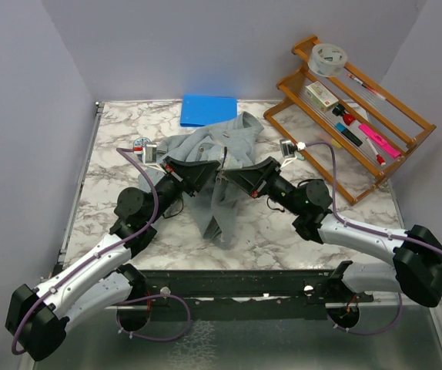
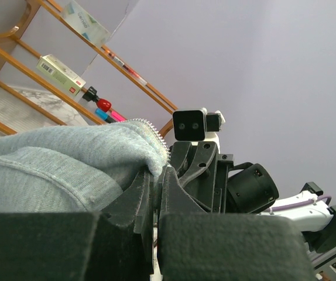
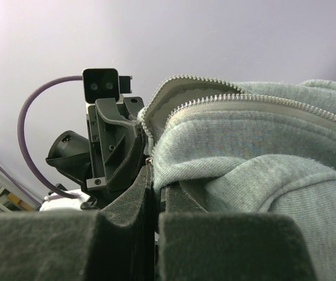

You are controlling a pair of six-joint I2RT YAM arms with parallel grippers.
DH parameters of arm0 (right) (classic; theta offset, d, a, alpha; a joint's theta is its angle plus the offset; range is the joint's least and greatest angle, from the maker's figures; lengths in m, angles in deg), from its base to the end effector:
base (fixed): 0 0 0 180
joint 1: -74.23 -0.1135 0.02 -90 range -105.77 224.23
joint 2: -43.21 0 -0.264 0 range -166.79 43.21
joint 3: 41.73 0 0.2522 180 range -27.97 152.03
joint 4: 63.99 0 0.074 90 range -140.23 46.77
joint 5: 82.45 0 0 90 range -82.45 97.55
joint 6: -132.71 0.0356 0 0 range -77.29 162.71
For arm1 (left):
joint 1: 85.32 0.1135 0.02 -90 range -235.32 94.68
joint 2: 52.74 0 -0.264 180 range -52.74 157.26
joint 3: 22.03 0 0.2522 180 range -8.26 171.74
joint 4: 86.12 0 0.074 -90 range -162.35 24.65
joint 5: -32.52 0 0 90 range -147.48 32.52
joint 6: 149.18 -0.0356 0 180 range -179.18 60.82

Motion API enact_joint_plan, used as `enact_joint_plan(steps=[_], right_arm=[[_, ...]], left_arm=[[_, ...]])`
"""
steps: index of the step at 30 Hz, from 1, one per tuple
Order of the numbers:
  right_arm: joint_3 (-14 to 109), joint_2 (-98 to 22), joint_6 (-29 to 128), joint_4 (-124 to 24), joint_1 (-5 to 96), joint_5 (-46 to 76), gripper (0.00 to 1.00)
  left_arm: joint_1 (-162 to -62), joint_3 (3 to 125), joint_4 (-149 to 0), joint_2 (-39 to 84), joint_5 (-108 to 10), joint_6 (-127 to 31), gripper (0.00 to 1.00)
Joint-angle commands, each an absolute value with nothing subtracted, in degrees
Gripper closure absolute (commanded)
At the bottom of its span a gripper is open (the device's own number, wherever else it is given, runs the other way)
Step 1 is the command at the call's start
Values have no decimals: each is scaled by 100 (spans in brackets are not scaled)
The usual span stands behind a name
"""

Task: Zip up the jacket
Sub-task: Insert the zipper into the jacket.

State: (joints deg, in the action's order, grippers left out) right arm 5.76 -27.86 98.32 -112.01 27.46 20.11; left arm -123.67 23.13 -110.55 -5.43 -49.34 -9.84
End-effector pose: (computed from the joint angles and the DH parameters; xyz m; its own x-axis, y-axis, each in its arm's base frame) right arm 0.1755 0.1980 0.3073 -0.5387 0.6029 -0.5885 -0.7121 0.0474 0.7005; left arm 0.1491 -0.1244 0.3395 -0.3502 -0.6805 -0.6436 0.6927 0.2744 -0.6670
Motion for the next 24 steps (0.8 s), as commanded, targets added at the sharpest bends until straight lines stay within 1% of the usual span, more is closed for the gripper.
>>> enact_joint_plan(steps=[1,10,24], right_arm=[[657,-2798,9948,-11727,2735,1796,100],[635,-2839,10091,-11850,2730,1569,100],[550,-3079,10234,-12511,2730,1683,100]], left_arm=[[-12365,2395,-11445,-540,-4737,-899,100],[-12367,2381,-11454,-478,-4607,-864,100],[-12367,2340,-11472,-454,-4543,-818,100]])
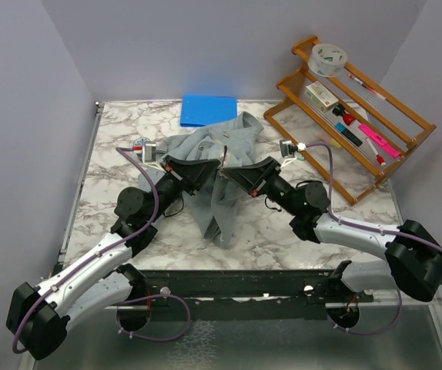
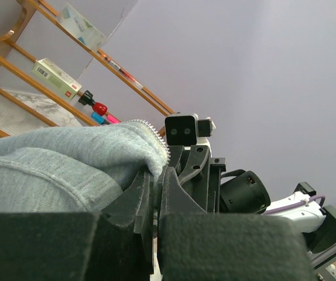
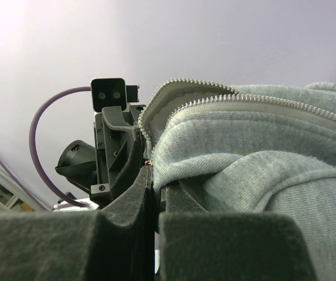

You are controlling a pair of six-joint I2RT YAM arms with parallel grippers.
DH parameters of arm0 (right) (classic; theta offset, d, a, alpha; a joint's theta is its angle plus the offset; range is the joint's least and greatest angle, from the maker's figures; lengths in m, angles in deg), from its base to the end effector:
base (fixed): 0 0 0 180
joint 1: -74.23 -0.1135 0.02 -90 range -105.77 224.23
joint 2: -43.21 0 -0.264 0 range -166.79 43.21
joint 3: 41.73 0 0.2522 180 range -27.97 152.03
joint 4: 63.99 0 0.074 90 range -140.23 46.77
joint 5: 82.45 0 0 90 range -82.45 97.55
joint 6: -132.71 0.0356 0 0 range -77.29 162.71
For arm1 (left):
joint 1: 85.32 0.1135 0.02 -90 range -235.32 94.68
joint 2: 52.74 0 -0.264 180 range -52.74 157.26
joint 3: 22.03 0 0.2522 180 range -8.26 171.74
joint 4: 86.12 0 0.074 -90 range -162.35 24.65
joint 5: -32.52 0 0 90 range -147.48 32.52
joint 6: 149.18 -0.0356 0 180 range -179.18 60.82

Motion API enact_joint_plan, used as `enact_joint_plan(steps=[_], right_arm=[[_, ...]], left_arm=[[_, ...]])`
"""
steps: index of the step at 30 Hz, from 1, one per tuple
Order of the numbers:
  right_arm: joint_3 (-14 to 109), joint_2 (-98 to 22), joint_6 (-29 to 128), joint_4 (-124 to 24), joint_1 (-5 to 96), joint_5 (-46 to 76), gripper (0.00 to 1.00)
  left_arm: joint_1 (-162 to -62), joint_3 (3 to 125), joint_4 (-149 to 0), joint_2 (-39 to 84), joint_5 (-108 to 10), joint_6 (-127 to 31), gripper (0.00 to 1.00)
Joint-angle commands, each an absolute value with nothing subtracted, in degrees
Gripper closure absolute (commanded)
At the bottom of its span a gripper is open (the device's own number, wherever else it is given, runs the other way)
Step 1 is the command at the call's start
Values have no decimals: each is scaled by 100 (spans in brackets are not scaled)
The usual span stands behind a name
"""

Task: Zip up the jacket
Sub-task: Insert the zipper into the jacket.

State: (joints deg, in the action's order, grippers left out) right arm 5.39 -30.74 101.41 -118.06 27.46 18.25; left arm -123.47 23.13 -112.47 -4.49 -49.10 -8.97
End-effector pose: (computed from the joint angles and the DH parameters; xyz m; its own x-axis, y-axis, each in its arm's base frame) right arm 0.1794 0.2005 0.3033 -0.5455 0.6456 -0.5345 -0.6986 0.0022 0.7155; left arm 0.1512 -0.1254 0.3400 -0.3517 -0.6904 -0.6322 0.6971 0.2575 -0.6691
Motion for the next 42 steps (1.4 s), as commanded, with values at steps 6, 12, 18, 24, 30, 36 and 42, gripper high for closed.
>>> enact_joint_plan(steps=[6,12,18,24,30,36,42], right_arm=[[592,-3038,9905,-12334,2732,2057,100],[511,-2947,9748,-12177,2732,2227,100],[439,-2839,9685,-12107,2735,2191,100],[440,-2797,9717,-12051,2731,2058,100],[507,-2877,9755,-12152,2735,2023,100],[463,-2844,9785,-12274,2730,1923,100],[430,-2808,9852,-12320,2729,1791,100]], left_arm=[[-12373,2345,-11472,-565,-4677,-812,100],[-12367,2380,-11472,-582,-4713,-810,100],[-12371,2382,-11472,-582,-4723,-786,100],[-12367,2399,-11481,-571,-4659,-781,100],[-12373,2403,-11489,-525,-4598,-781,100],[-12365,2397,-11496,-485,-4549,-761,100],[-12368,2390,-11512,-450,-4519,-759,100]])
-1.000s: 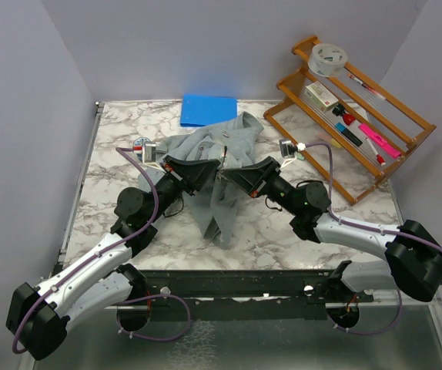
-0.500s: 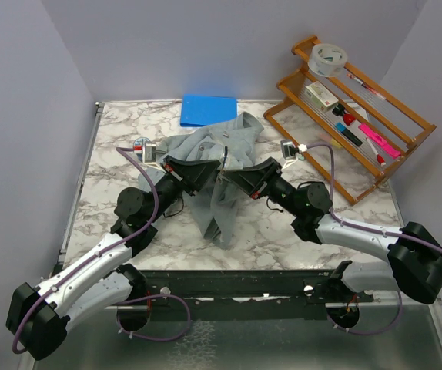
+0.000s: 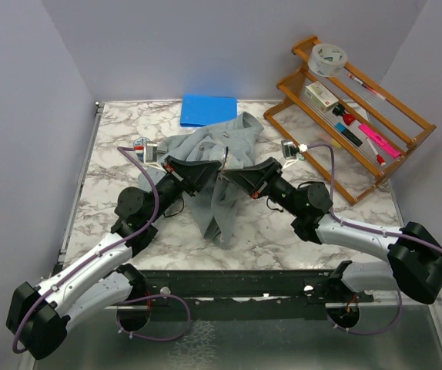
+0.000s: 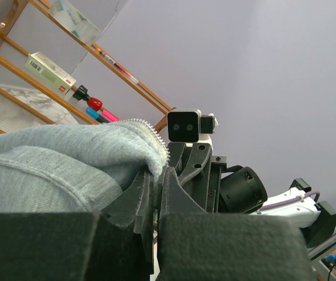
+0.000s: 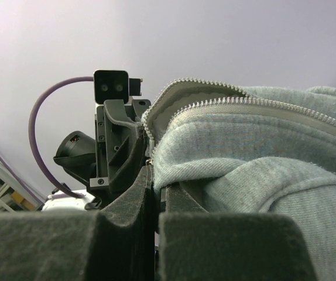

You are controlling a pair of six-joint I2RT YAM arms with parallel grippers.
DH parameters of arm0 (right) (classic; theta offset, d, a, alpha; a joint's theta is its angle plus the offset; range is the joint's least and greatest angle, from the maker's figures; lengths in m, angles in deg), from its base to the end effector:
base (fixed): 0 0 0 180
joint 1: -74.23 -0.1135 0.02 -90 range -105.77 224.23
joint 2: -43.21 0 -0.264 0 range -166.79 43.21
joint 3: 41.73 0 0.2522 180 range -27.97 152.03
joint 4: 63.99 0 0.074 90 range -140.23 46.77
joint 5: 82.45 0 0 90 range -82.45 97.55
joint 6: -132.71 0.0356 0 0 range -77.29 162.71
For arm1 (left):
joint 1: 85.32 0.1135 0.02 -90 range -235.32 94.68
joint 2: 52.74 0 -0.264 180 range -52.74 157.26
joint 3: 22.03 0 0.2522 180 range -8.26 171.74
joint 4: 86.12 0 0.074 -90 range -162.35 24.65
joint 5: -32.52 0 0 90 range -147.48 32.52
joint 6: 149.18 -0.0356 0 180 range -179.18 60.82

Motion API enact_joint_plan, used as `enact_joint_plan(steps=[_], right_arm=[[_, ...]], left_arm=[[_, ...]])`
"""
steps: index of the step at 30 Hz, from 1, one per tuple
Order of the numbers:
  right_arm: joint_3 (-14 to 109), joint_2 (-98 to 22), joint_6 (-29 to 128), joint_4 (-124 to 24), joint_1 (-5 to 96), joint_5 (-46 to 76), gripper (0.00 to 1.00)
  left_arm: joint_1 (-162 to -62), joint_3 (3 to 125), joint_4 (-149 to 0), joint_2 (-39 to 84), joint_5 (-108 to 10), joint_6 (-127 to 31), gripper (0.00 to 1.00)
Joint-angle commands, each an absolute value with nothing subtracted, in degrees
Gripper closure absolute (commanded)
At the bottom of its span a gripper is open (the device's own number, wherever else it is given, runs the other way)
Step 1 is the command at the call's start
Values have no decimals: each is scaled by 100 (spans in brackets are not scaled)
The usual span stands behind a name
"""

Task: Zip up the jacket
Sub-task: Insert the zipper into the jacket.

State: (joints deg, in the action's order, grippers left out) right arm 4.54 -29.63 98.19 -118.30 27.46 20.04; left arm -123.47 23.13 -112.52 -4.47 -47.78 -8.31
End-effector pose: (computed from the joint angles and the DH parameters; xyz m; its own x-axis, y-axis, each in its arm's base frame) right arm 0.1752 0.1976 0.3036 -0.5135 0.6283 -0.5845 -0.7401 0.0205 0.6722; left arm 0.1507 -0.1260 0.3400 -0.3705 -0.6813 -0.6313 0.7023 0.2394 -0.6705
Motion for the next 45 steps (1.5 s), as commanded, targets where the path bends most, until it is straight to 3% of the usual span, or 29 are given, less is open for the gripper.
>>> enact_joint_plan(steps=[1,27,45], right_arm=[[415,-2800,9851,-12332,2730,1769,100],[476,-2792,9801,-12476,2734,1637,100],[756,-2692,8918,-12968,2734,3051,100]], left_arm=[[-12370,2390,-11515,-454,-4520,-758,100],[-12372,2378,-11612,-388,-4155,-671,100],[-12373,2546,-11963,-801,-4070,-922,100]])
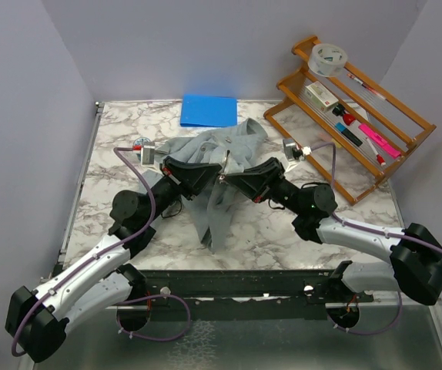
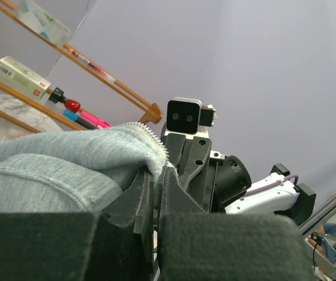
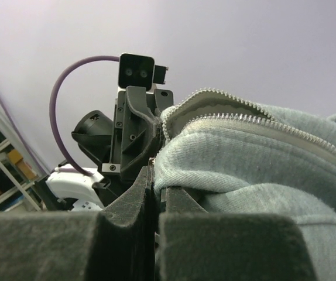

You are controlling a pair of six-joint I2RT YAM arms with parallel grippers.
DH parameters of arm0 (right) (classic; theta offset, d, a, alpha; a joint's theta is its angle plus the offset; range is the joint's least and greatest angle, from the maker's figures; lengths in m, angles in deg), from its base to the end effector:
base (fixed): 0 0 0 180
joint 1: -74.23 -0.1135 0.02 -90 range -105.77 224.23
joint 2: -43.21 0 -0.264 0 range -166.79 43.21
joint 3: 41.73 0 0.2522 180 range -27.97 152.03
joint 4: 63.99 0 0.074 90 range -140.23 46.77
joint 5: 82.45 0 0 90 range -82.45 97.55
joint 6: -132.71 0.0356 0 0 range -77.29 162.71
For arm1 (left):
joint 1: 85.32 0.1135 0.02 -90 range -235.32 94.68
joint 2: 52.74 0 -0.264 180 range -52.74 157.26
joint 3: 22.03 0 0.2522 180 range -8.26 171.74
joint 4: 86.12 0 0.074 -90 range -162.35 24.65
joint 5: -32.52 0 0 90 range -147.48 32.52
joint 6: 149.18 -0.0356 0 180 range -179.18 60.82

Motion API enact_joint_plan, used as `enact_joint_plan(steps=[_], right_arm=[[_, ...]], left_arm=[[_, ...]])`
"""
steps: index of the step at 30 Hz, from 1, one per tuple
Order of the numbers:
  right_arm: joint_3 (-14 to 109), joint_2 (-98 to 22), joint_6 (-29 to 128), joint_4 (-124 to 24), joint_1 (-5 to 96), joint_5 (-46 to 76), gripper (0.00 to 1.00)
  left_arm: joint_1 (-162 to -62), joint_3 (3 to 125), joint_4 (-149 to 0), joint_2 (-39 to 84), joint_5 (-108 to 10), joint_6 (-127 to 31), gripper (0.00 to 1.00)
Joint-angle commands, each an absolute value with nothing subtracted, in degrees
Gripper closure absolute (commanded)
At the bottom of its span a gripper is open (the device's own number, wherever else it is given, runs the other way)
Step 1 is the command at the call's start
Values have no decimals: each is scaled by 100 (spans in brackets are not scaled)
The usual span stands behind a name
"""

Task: Zip up the jacket
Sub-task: Insert the zipper into the jacket.

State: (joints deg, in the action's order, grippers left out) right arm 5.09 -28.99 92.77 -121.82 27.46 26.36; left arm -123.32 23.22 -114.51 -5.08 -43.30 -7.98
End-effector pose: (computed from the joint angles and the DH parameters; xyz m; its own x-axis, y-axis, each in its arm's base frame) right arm 0.1684 0.1959 0.3146 -0.4358 0.5961 -0.6744 -0.8442 -0.0108 0.5359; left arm 0.1457 -0.1249 0.3456 -0.3841 -0.6587 -0.6469 0.7518 0.1836 -0.6333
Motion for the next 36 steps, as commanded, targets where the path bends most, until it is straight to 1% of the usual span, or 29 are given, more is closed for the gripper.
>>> enact_joint_plan(steps=[1,8,16,21,27,36], right_arm=[[723,-2666,8860,-13054,2736,3053,100],[657,-2613,8688,-13269,2730,3051,100],[743,-2657,8776,-12731,2738,2861,100],[692,-2712,8923,-12650,2736,2647,100],[786,-2728,8963,-12439,2732,2610,100],[853,-2788,9046,-12517,2732,2624,100]], left_arm=[[-12371,2556,-11970,-821,-4069,-924,100],[-12373,2597,-12162,-810,-4001,-943,100],[-12372,2619,-12300,-749,-4002,-884,100],[-12368,2635,-12349,-749,-4037,-853,100],[-12367,2623,-12377,-737,-3991,-812,100],[-12371,2584,-12394,-720,-3937,-788,100]])
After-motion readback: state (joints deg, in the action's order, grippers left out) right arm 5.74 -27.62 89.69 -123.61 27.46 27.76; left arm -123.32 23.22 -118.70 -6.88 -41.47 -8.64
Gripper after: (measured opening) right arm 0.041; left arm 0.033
